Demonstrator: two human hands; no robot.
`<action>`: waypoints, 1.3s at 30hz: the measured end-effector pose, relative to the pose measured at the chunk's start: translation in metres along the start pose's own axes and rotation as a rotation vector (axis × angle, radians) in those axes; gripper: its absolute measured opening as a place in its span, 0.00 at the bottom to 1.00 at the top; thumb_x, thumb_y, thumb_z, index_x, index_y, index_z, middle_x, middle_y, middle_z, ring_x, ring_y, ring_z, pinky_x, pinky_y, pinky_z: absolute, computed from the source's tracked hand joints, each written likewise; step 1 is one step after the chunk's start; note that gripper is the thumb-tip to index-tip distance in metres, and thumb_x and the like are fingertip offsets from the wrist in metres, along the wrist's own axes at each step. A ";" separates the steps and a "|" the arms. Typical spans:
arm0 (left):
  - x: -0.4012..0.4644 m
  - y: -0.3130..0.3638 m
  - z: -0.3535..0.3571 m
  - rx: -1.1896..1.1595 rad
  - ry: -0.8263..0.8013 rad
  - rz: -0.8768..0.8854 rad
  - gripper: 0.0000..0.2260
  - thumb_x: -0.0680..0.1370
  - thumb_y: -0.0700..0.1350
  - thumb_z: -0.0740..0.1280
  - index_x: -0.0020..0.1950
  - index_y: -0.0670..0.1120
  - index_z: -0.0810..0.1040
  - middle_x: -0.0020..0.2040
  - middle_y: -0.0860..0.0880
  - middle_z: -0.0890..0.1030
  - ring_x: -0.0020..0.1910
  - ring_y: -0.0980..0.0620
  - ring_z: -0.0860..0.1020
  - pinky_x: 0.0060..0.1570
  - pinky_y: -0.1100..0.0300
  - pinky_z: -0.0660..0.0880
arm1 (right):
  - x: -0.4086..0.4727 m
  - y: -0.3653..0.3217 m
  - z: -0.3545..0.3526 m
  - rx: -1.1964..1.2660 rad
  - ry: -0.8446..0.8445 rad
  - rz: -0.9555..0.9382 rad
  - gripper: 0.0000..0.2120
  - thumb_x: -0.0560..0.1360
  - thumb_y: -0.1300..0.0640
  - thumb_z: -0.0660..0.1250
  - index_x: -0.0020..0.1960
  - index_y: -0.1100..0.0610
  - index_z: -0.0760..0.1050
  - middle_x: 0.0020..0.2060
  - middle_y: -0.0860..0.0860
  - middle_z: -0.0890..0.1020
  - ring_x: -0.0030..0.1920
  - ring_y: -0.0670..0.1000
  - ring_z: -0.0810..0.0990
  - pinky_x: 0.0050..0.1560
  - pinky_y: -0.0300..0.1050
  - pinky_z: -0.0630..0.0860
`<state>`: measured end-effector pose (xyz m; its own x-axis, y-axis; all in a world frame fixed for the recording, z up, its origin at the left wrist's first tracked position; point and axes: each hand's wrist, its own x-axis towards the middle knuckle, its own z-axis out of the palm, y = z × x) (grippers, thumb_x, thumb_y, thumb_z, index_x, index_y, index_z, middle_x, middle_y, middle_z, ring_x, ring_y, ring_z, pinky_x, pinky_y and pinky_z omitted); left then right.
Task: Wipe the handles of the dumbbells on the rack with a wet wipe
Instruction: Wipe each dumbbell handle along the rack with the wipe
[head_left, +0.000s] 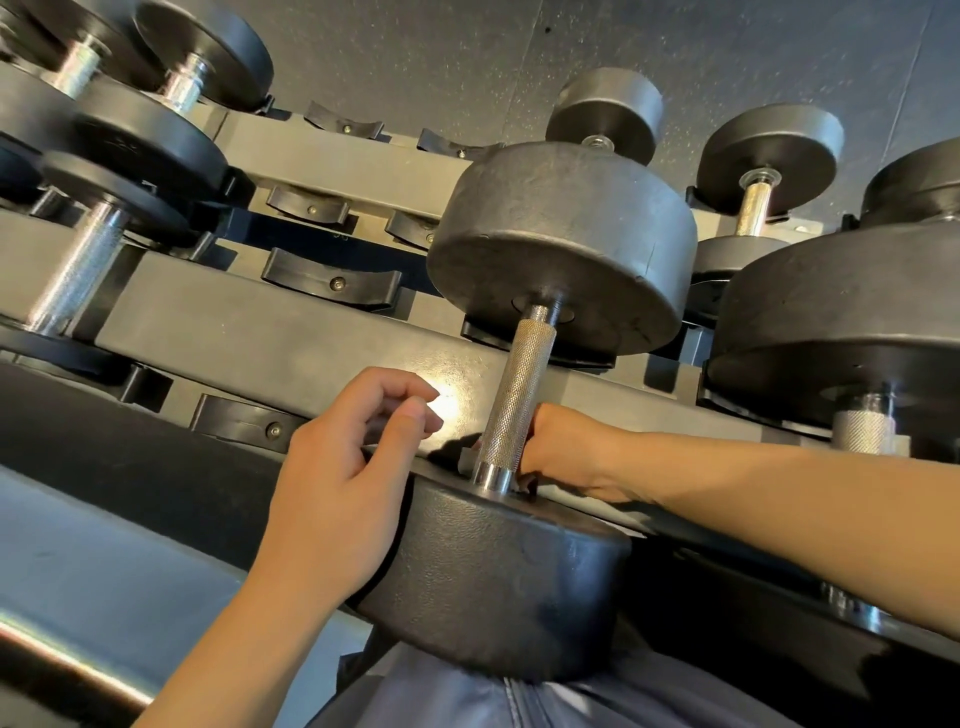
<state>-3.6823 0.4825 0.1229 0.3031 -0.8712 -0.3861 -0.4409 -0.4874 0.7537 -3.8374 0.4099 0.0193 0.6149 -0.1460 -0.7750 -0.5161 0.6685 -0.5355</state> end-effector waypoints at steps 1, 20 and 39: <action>0.000 0.000 0.000 0.003 0.008 0.004 0.07 0.76 0.52 0.61 0.50 0.55 0.77 0.44 0.59 0.82 0.47 0.60 0.80 0.45 0.74 0.70 | 0.002 -0.002 0.001 0.020 -0.001 0.001 0.10 0.74 0.74 0.63 0.44 0.60 0.75 0.37 0.53 0.79 0.33 0.45 0.77 0.35 0.35 0.77; -0.001 -0.004 0.000 -0.049 0.084 -0.024 0.07 0.82 0.45 0.58 0.52 0.56 0.73 0.45 0.61 0.81 0.49 0.61 0.79 0.45 0.74 0.71 | -0.039 -0.041 0.009 -1.132 0.142 -0.801 0.07 0.75 0.57 0.64 0.46 0.53 0.82 0.41 0.47 0.80 0.43 0.45 0.75 0.46 0.40 0.73; -0.002 -0.003 0.001 -0.082 0.136 -0.042 0.07 0.80 0.43 0.59 0.49 0.53 0.75 0.42 0.56 0.81 0.45 0.61 0.79 0.48 0.65 0.72 | -0.035 -0.075 -0.007 -1.841 0.260 -0.595 0.15 0.79 0.57 0.61 0.65 0.54 0.68 0.57 0.53 0.70 0.42 0.50 0.75 0.37 0.43 0.71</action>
<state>-3.6821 0.4855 0.1209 0.4338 -0.8317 -0.3464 -0.3566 -0.5116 0.7818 -3.8241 0.3598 0.0845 0.9179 -0.2308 -0.3228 -0.3078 -0.9275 -0.2121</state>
